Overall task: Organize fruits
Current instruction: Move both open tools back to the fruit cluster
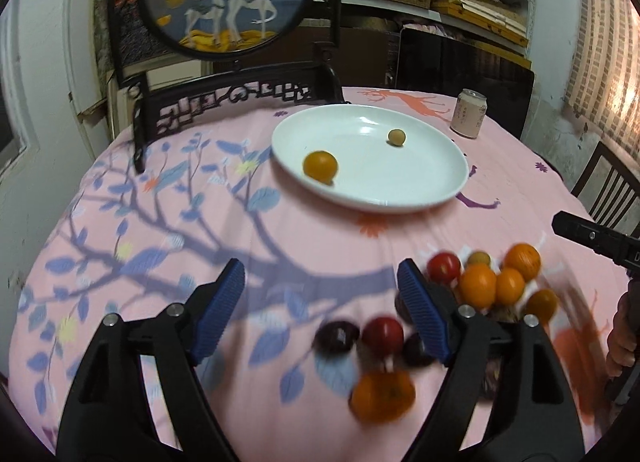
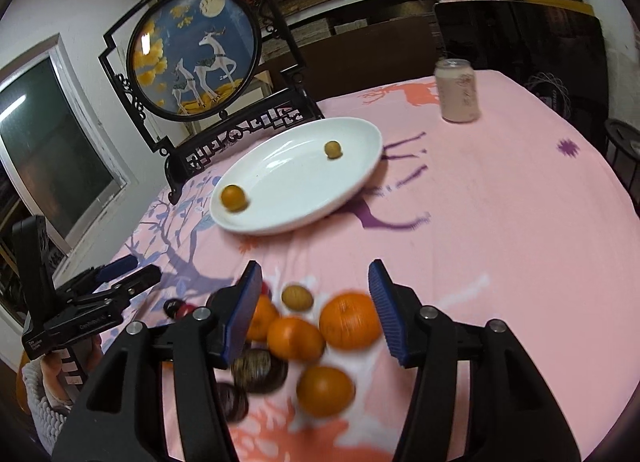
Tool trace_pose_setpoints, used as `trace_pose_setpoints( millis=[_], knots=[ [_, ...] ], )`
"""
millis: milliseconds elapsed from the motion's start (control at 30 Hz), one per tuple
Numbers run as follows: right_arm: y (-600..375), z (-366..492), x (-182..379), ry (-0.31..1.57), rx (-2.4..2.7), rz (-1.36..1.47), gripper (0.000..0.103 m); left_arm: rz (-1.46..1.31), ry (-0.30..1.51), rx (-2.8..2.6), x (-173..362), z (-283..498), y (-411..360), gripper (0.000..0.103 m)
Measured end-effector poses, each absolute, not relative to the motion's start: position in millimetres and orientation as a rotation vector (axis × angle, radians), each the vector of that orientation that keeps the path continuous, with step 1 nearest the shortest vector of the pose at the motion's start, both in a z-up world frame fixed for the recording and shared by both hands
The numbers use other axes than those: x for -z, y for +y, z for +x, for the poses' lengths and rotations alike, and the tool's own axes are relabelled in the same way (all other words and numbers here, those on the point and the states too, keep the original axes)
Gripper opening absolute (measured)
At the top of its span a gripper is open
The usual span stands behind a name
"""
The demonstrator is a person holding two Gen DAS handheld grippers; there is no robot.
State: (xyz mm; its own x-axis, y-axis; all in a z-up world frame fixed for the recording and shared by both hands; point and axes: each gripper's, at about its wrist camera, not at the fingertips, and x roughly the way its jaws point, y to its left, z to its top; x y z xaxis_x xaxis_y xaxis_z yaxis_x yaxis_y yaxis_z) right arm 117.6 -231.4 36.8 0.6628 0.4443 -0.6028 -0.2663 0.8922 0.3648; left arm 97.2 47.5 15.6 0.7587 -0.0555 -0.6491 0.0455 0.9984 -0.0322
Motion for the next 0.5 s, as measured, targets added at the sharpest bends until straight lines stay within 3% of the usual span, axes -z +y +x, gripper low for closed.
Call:
trace_pose_setpoints(
  millis=[500],
  knots=[
    [-238,58,-11,0.81,-0.435,0.27,0.058,0.13,0.755,0.126,11,33,13,0.088]
  ],
)
